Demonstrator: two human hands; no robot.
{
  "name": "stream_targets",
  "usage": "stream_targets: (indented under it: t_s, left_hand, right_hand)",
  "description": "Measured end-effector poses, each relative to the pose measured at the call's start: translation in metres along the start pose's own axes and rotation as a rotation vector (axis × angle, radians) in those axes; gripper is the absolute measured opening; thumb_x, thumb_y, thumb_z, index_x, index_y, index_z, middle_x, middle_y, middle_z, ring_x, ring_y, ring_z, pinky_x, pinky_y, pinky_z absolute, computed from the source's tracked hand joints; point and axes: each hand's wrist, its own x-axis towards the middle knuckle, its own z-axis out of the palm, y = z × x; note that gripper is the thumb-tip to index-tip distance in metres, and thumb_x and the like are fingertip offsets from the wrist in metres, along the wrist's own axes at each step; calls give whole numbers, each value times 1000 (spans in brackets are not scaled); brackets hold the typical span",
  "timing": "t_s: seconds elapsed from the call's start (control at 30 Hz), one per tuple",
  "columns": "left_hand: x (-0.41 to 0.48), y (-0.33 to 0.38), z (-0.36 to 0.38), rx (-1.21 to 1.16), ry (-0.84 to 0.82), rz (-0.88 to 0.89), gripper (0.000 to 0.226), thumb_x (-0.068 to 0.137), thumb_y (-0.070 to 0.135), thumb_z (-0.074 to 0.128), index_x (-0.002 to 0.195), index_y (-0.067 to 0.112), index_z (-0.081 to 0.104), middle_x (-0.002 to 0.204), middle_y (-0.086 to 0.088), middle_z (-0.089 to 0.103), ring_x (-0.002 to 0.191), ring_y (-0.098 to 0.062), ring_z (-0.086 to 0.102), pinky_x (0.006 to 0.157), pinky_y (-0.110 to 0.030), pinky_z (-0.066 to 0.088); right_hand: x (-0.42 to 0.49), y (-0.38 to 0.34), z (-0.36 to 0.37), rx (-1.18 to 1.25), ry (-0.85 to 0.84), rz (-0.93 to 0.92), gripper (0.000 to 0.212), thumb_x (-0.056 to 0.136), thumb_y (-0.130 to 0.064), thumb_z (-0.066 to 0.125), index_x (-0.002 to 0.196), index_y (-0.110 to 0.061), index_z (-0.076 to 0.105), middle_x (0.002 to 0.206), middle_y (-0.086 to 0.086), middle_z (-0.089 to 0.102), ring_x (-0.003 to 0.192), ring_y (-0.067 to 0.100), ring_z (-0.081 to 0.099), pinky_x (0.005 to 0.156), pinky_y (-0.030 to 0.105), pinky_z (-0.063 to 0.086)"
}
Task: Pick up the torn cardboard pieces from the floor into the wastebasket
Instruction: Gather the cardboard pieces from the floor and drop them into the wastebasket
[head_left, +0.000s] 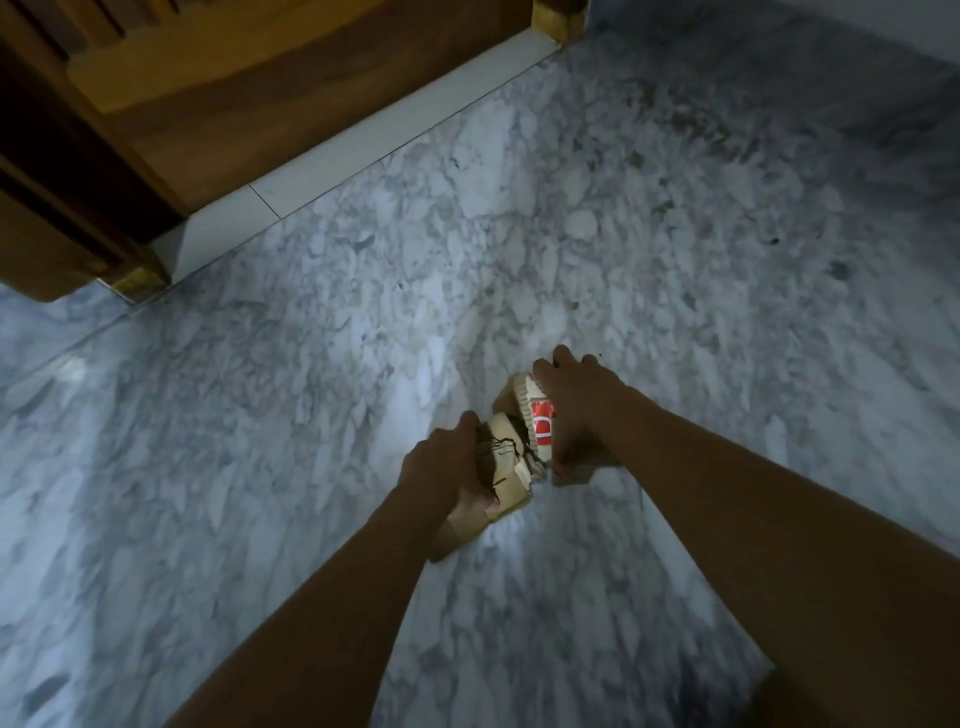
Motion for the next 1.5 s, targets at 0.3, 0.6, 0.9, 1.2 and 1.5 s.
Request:
stream_targets:
  t_s: [0.3,0.6,0.9,1.2,1.5]
  left_hand:
    - [5,-17,-1,-171,-122,-12,62,47,46,92,103,32,68,96,10,72,93,-16,68,85,-35,56]
    - [-16,-28,-44,-582,139,-54,68,49,45,89,112,24,73,107,5,73,101,-16,68,87,-33,54]
    - [-73,117,-128,-798,-19,400,53,71,51,71,116,24,67,114,-2,72,107,-22,68,97,-47,54]
    - [-122,264,-145,-806,-283,479,28,95,20,48,116,16,68,115,-18,70,103,-35,67,93,-52,55]
    - [-220,454,-45,-621,-555,836,50,103,47,32,102,15,71,92,-2,78,87,-18,74,80,-38,62]
  right_hand:
    - [-13,20,25,325,105,122,103,41,-49,94,126,-23,42,108,1,63,91,22,62,77,33,53]
    - [-52,50,14,1081,265,159,93,37,-46,100,123,-42,66,113,-13,72,108,11,67,98,36,54]
    - [-167,25,-51,1613,354,1,75,78,-13,86,143,-28,49,121,6,72,113,26,70,90,49,59]
    - [-298,75,-76,1809,830,324,65,75,-32,87,131,-28,53,117,3,73,101,24,73,74,42,64]
    - [-493,148,-3,1873,1314,632,74,71,-32,80,135,-18,47,114,14,71,96,33,74,74,49,62]
